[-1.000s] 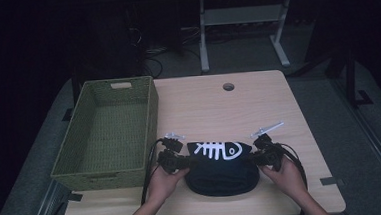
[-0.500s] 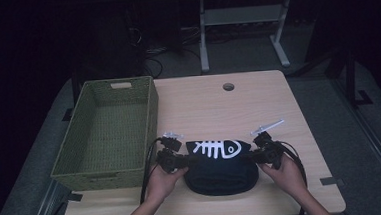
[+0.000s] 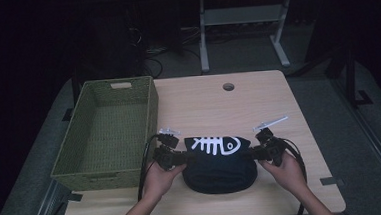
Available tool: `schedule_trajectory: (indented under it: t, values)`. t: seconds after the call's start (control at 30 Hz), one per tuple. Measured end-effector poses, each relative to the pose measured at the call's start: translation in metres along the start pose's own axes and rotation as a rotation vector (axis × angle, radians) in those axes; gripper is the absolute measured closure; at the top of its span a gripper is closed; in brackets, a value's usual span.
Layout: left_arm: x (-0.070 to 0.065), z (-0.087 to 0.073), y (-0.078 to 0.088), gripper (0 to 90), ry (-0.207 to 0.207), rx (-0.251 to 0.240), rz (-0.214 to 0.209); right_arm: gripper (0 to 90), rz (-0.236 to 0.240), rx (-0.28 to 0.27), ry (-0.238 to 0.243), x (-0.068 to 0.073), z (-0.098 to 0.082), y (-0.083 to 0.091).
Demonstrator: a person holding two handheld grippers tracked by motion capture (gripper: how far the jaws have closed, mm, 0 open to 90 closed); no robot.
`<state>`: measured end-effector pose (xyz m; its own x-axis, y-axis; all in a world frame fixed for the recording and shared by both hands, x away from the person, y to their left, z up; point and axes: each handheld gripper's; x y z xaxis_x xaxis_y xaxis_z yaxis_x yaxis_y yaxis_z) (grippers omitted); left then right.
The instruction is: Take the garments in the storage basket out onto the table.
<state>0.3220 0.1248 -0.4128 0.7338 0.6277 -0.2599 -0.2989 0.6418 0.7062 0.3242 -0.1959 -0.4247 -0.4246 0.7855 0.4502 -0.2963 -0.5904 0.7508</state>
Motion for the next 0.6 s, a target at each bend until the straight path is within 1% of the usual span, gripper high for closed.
schedule_trajectory:
  t: [0.1,0.2,0.23,0.4,0.6]
  values:
    - [0.001,0.002,0.004,76.4,0.003,-0.009,0.004,79.3,0.011,-0.011,-0.007,0.003,0.004,0.005]
    - [0.002,0.005,0.009,76.4,0.004,-0.020,0.008,79.5,0.020,-0.021,-0.003,0.007,0.009,0.010]
    - [0.002,0.006,0.010,76.4,0.001,-0.021,0.011,79.5,0.021,-0.024,0.007,0.008,0.010,0.011]
    - [0.003,0.012,0.018,76.4,-0.005,-0.026,0.019,79.5,0.027,-0.042,0.014,0.013,0.017,0.015]
    - [0.002,0.019,0.029,76.4,-0.016,-0.031,0.032,79.6,0.031,-0.047,0.025,0.019,0.025,0.019]
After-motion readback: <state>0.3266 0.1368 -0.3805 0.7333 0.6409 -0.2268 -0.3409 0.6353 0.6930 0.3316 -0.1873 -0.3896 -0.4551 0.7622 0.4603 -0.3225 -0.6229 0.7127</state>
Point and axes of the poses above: each handheld gripper's, and its own axes: y roughly backward along the jaws, z roughly out of its top, x roughly to its left, and after that the axes turned 12 degrees about -y, right-handed
